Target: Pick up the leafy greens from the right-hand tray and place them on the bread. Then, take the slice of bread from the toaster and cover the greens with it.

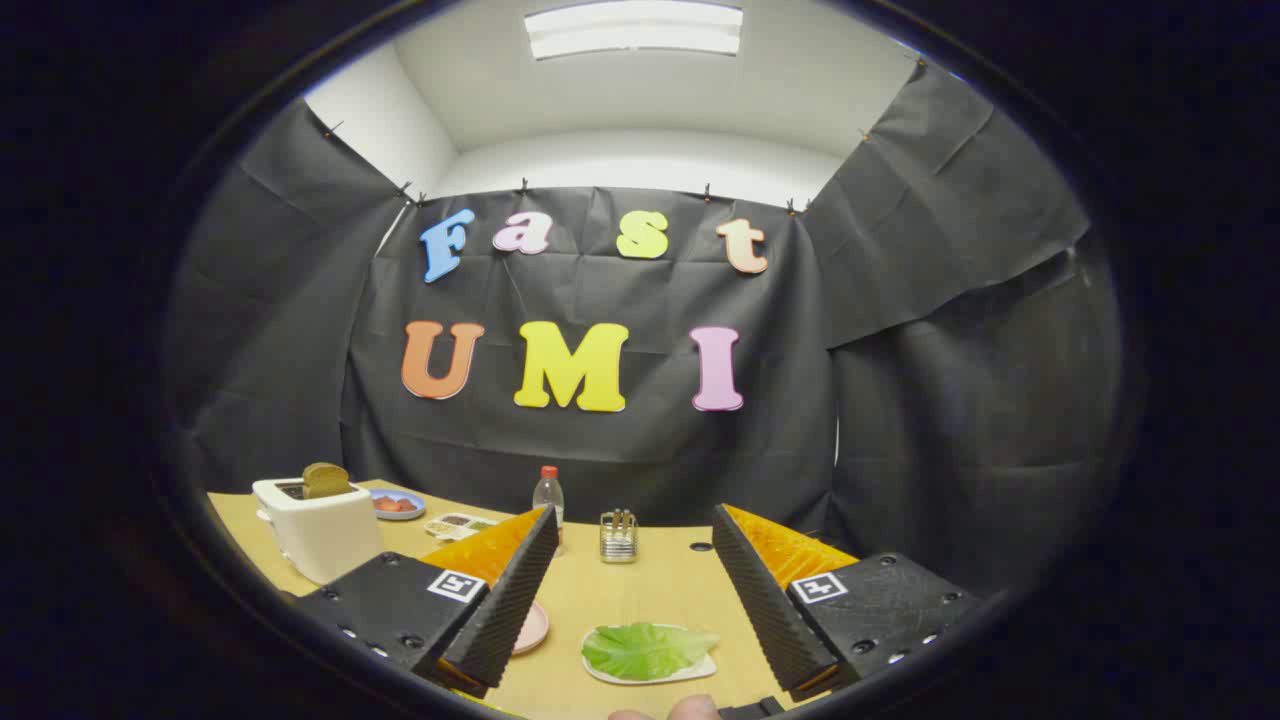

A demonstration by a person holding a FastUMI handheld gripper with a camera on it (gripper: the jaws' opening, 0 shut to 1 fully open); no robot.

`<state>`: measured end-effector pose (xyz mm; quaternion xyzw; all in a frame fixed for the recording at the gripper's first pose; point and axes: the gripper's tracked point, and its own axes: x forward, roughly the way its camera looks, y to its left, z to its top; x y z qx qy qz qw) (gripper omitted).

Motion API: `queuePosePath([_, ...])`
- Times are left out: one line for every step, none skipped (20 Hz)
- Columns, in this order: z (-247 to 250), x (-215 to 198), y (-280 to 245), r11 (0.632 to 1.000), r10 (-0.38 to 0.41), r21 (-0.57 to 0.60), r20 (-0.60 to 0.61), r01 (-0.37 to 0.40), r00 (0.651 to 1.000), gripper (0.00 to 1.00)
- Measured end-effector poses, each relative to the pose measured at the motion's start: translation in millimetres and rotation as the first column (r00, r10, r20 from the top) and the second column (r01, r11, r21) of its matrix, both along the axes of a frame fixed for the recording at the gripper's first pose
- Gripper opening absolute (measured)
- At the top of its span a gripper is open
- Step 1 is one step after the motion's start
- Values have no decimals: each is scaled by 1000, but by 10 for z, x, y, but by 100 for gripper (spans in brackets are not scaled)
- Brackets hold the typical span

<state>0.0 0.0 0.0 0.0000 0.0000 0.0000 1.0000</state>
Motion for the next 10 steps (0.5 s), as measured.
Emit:
queuePosePath([19,-16,-32,1000,-6,-12,4,6,1000,95])
queuePosePath([38,-22,-70,1000,-12,-16,6,12,1000,95])
queuePosePath([20,-23,-83,1000,-14,-11,0,14,1000,95])
queuePosePath([-4,-33,-98,1000,-13,3,-9,13,1000,95])
queuePosePath([-43,-25,-117,1000,-12,14,-21,12,1000,95])
queuePosePath([-74,-26,-123,1000,-10,20,-35,10,999,95])
queuePosePath([-127,-19,-129,1000,-7,22,-51,8,999,95])
queuePosePath([-159,-13,-133,1000,-5,19,-63,6,998,95])
queuePosePath([-173,3,-139,1000,-4,15,-69,5,998,95])
queuePosePath([-175,14,-135,1000,-2,14,-72,3,997,95])
